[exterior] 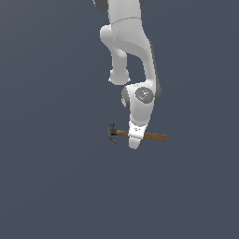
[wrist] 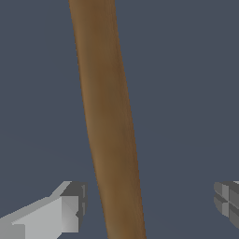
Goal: Pick up the object and move it to a goal position.
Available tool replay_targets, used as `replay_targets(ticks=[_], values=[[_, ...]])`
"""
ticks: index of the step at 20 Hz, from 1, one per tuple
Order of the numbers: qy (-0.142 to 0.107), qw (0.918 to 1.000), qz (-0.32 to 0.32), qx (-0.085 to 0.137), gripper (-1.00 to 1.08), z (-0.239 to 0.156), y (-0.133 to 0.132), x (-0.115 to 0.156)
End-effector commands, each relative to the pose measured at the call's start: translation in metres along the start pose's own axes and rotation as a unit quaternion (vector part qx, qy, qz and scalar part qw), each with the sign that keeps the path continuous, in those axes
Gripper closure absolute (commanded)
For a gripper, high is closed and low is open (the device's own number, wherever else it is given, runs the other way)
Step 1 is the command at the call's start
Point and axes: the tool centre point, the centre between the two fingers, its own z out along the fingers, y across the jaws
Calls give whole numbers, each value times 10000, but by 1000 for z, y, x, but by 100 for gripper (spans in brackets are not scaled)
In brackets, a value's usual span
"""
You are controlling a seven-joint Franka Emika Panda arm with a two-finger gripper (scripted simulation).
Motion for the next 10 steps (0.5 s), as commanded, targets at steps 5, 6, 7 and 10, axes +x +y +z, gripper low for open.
replay_targets(ticks=[5, 6, 7, 10], values=[[0, 10000, -9, 0, -92, 21, 0, 0], [0, 10000, -9, 0, -92, 22, 0, 0], [0, 10000, -9, 0, -92, 22, 0, 0], [0, 10000, -9, 0, 108, 22, 0, 0]])
